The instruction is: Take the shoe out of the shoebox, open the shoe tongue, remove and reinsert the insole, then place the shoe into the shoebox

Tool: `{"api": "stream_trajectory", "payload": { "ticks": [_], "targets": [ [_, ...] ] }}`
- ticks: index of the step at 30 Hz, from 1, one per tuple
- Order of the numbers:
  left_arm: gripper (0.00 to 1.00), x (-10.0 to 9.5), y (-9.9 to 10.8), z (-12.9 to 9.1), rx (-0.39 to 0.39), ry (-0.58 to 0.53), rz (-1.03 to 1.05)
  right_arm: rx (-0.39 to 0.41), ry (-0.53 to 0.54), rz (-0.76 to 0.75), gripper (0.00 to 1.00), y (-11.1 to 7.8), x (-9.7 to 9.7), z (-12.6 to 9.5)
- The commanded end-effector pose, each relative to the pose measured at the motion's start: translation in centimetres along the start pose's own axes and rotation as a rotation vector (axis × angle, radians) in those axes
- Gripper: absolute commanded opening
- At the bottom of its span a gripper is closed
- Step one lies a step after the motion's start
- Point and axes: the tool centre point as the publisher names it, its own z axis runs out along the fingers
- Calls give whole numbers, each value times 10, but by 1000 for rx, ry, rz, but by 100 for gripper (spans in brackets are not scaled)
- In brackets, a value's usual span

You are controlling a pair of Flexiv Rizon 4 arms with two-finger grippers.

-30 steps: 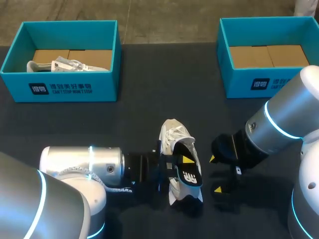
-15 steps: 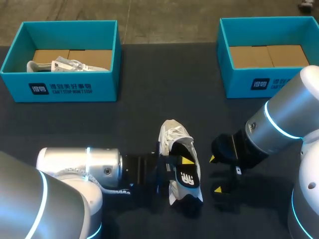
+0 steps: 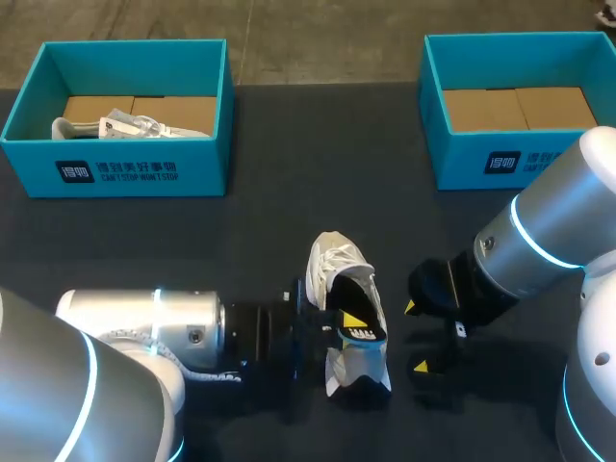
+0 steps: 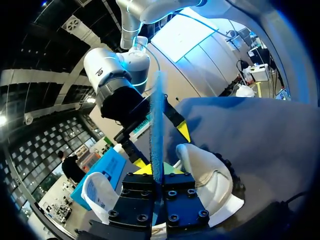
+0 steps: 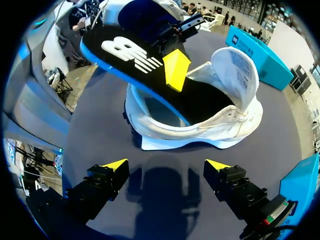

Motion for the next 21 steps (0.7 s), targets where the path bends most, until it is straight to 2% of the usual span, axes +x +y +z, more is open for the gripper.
{"api": "stream_trajectory", "payload": {
  "ticks": [1, 10, 21],
  "targets": [
    [0, 3, 0, 2, 1, 2, 9, 2, -3, 0, 100, 0, 1, 1],
    [0, 1, 8, 8, 4, -14, 32, 2, -3, 0, 100, 0, 1, 1],
    [0, -3, 24, 13, -40, -26, 39, 2, -3, 0, 100, 0, 1, 1]
  ]
}}
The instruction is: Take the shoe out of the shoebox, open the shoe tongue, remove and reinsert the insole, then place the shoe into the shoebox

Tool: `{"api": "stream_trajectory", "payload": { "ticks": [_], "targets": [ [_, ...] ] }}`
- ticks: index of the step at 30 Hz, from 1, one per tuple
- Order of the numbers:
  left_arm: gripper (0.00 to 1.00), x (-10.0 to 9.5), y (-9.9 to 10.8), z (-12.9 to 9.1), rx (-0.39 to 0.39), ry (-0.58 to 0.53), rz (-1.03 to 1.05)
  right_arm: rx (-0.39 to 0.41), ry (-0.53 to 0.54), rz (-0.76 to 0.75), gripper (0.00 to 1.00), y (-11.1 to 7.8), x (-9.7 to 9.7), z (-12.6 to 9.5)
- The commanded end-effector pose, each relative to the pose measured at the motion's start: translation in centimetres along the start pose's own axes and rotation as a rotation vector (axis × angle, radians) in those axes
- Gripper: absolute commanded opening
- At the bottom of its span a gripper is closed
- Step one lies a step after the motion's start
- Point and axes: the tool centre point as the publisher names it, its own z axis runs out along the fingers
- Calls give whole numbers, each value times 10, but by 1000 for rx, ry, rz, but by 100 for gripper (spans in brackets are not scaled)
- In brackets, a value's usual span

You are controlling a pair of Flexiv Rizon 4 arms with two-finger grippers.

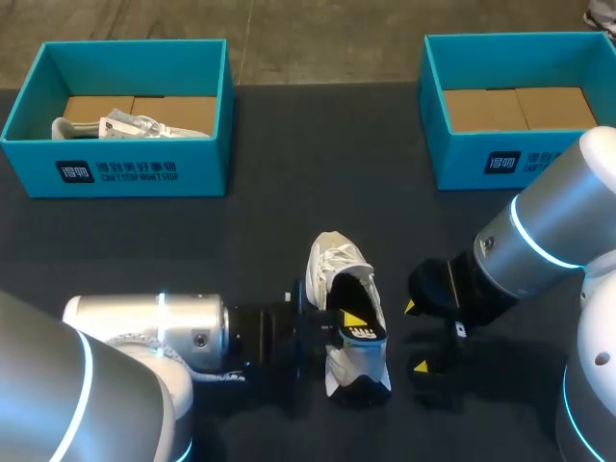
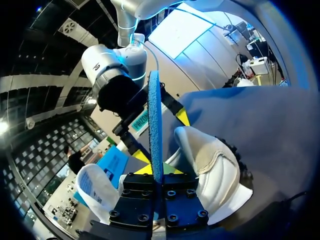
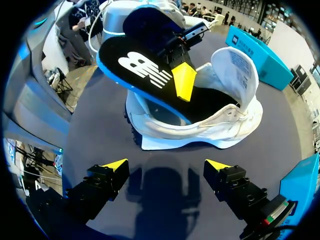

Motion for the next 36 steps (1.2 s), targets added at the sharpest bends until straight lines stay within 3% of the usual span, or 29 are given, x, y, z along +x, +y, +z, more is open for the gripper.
{"api": "stream_trajectory", "payload": {
  "ticks": [1, 15, 27, 30, 36],
  "targets": [
    [0, -2, 5, 7, -17, -2, 1, 2, -3, 0, 100, 0, 1, 1],
    [0, -7, 18, 11, -54, -3, -4, 2, -3, 0, 100, 0, 1, 1],
    [0, -7, 12, 8, -42, -11, -14, 2, -3, 0, 100, 0, 1, 1],
    [31, -6, 9, 7, -33, -11, -15, 2, -3, 0, 100, 0, 1, 1],
    [27, -7, 5, 5, -22, -15, -22, 2, -3, 0, 100, 0, 1, 1]
  ]
}}
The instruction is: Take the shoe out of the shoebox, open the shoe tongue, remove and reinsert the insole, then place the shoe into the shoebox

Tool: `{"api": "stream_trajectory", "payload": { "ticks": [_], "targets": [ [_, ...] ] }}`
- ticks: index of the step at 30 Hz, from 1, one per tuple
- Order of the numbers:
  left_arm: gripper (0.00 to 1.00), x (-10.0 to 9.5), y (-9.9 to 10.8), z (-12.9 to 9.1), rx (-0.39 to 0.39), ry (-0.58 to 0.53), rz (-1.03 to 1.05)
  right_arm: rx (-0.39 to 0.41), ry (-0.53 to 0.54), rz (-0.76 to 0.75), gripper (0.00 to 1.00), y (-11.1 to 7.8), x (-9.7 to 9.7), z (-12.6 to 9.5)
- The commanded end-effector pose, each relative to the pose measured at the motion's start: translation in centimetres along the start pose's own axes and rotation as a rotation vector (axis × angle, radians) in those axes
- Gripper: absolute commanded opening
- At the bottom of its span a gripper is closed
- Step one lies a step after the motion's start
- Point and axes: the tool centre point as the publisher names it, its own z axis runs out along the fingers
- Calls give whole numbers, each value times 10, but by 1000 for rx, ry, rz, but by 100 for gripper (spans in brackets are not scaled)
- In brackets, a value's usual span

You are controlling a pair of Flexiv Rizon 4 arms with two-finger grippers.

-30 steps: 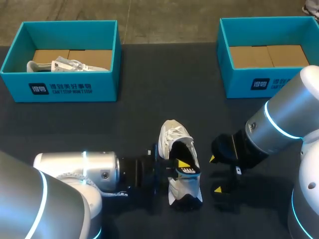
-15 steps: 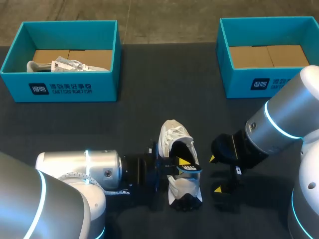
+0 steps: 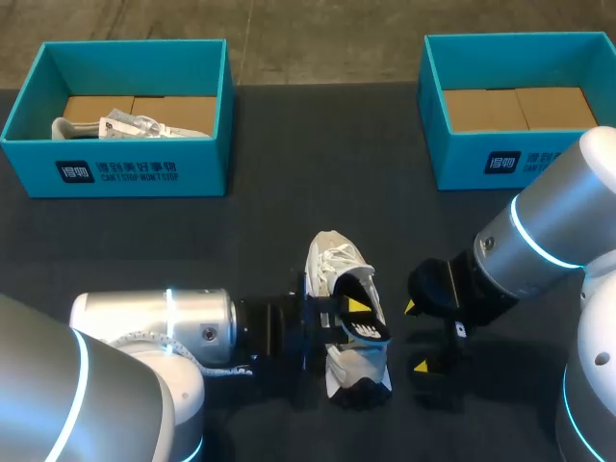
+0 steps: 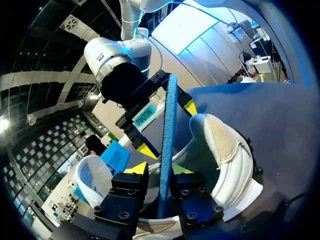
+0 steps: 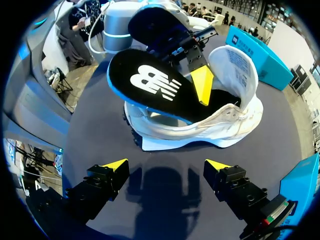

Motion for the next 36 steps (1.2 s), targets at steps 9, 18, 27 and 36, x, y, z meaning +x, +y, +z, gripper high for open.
{"api": "stream_trajectory", "payload": {
  "ticks": [9, 18, 27, 36],
  "targets": [
    [28, 2, -18, -14, 39, 3, -37, 2, -3, 0, 100, 0, 1, 1],
    [8, 6, -27, -19, 46, 6, -30, 2, -3, 0, 100, 0, 1, 1],
    [0, 12, -18, -7, 27, -4, 51, 2, -3, 0, 100, 0, 1, 1],
    [0, 6, -2, 0, 16, -13, 75, 2, -3, 0, 100, 0, 1, 1]
  ]
}}
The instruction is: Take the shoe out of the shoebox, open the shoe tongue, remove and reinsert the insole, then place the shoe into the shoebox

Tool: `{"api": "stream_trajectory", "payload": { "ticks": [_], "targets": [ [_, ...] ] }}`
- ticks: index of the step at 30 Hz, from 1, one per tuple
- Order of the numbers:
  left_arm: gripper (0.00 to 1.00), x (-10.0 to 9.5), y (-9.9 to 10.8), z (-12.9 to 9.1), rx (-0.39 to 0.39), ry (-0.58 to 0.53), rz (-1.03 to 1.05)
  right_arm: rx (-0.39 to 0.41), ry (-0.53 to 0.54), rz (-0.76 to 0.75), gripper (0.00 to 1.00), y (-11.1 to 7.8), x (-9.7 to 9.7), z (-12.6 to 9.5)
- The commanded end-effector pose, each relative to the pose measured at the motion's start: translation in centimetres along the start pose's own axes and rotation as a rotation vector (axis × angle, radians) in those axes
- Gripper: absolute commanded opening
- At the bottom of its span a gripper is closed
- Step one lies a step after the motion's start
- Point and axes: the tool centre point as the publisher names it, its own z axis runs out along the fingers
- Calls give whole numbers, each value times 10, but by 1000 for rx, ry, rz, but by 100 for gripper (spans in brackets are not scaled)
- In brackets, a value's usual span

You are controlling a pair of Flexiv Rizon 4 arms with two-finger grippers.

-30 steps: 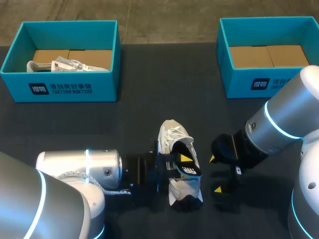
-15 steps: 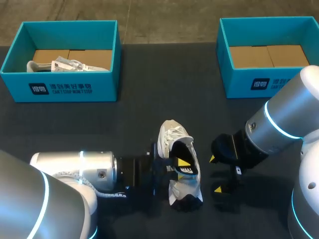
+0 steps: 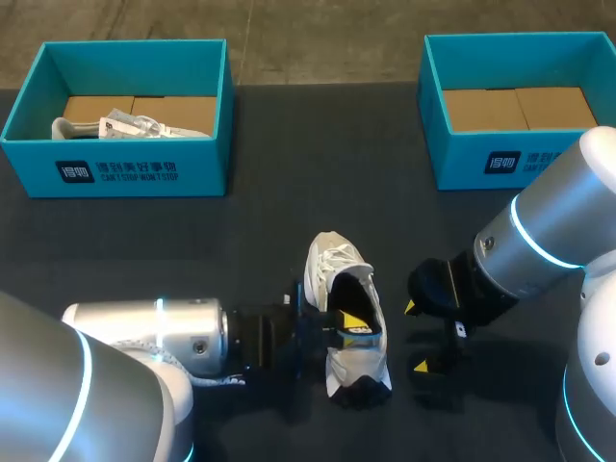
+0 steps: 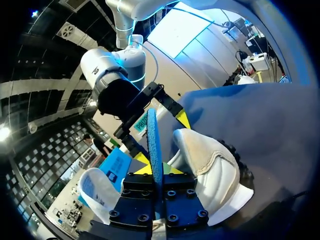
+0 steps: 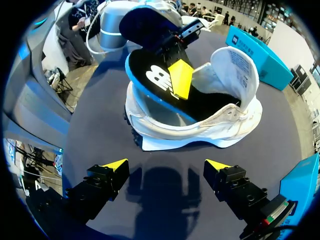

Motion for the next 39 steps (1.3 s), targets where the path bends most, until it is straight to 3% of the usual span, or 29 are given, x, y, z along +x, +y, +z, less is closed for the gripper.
{"api": "stream_trajectory", "payload": {
  "ticks": [1, 16, 17, 18, 19, 25, 36, 39],
  "targets": [
    [0, -3, 13, 10, -14, -1, 15, 2, -3, 0, 100, 0, 1, 1],
    [0, -9, 21, 6, -23, 3, 2, 2, -3, 0, 100, 0, 1, 1],
    [4, -9, 21, 5, -19, 10, -6, 2, -3, 0, 100, 0, 1, 1],
    [27, -9, 20, 5, -19, 9, -6, 2, -3, 0, 100, 0, 1, 1],
    [36, -9, 20, 4, -17, 10, -6, 2, -3, 0, 100, 0, 1, 1],
    [44, -9, 12, -2, 12, 20, -19, 2, -3, 0, 100, 0, 1, 1],
    [32, -7, -4, -12, 48, 39, -53, 2, -3, 0, 100, 0, 1, 1],
    [34, -6, -9, -13, 48, 43, -55, 2, -3, 0, 100, 0, 1, 1]
  ]
}}
